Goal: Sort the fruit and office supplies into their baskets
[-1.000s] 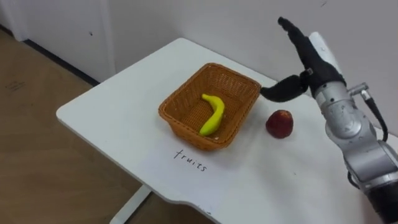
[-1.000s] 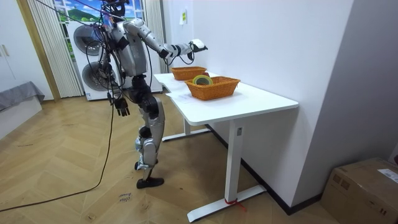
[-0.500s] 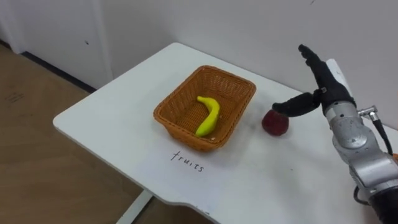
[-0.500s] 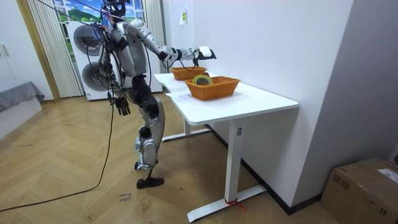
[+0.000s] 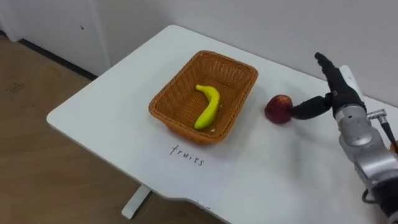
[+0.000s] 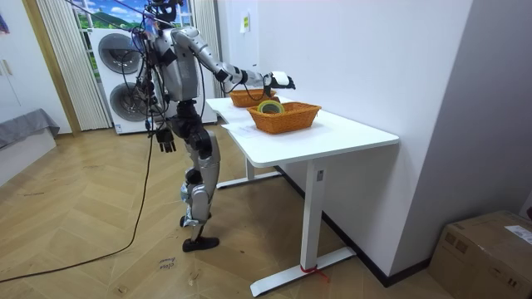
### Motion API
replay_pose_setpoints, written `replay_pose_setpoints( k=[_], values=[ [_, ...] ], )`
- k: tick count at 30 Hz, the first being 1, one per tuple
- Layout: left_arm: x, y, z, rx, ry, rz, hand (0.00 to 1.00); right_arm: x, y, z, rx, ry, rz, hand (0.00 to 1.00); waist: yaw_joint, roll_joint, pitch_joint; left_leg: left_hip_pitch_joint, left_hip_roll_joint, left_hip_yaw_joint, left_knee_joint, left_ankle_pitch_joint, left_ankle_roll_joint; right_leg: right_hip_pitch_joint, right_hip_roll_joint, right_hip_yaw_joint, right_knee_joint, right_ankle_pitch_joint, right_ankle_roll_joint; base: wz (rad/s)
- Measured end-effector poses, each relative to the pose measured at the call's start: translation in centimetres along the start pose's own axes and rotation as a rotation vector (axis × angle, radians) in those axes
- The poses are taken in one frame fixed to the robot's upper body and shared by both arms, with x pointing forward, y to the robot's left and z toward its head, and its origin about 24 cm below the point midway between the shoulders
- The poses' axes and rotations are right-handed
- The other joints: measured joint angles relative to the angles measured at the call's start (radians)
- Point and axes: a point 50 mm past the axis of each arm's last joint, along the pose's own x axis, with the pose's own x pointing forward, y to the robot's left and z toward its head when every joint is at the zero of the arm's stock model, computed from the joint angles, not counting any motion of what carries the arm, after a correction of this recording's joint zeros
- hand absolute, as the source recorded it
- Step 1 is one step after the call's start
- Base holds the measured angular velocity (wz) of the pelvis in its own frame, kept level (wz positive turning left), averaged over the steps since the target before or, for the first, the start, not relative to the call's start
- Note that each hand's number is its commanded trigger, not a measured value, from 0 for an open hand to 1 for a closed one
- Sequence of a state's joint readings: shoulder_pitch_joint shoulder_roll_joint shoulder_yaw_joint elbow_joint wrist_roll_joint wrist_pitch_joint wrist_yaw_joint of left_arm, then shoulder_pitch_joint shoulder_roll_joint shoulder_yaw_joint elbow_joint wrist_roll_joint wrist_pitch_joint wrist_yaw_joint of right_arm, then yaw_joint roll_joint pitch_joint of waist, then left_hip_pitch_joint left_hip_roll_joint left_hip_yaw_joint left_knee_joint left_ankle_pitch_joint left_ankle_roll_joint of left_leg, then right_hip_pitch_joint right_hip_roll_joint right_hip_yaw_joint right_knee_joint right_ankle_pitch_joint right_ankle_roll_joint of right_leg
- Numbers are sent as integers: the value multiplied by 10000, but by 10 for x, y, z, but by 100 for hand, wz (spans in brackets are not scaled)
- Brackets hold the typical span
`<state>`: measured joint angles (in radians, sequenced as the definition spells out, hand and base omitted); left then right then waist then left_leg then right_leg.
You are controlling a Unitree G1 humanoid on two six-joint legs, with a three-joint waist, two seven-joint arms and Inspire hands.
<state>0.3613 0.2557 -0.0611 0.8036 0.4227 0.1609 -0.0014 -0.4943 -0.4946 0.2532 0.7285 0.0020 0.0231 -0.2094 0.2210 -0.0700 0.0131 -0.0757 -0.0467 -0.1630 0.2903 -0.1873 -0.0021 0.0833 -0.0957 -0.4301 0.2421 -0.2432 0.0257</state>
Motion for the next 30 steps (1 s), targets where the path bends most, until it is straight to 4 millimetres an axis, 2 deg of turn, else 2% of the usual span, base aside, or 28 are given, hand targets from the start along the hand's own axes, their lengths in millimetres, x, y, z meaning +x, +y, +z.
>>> replay_pose_setpoints(
  k=[4,8,16,21,26,30],
  values=[
    [4,6,18,157,-576,416,0,2,0,1,-206,-17,90,0,225,-19,12,-356,17,156,2,63,11,-509,-41,176,186,0,0,-9],
    [8,12,34,-363,-1017,633,0,8,-3,1,-131,175,6,0,335,-113,77,-635,8,236,3,80,39,-825,-74,213,197,10,-16,-4],
    [12,15,43,-651,-1148,757,0,16,-11,9,-22,113,-235,0,324,-327,223,-1321,87,491,185,90,53,-1578,-50,444,351,84,-117,-8],
    [15,15,50,-504,-1325,598,0,16,-7,13,44,-171,77,0,333,-327,243,-1412,180,726,181,98,63,-1734,-28,491,340,169,-143,-12],
    [16,15,54,-477,-1418,505,0,15,5,21,-377,-680,1154,0,364,-343,253,-1427,329,1046,159,96,60,-1908,49,710,373,247,-218,-17],
    [17,17,57,-466,-1528,480,0,15,9,21,-497,-698,1728,0,345,-335,255,-1433,367,1097,151,103,44,-1938,88,736,358,272,-248,-6]
  ],
)
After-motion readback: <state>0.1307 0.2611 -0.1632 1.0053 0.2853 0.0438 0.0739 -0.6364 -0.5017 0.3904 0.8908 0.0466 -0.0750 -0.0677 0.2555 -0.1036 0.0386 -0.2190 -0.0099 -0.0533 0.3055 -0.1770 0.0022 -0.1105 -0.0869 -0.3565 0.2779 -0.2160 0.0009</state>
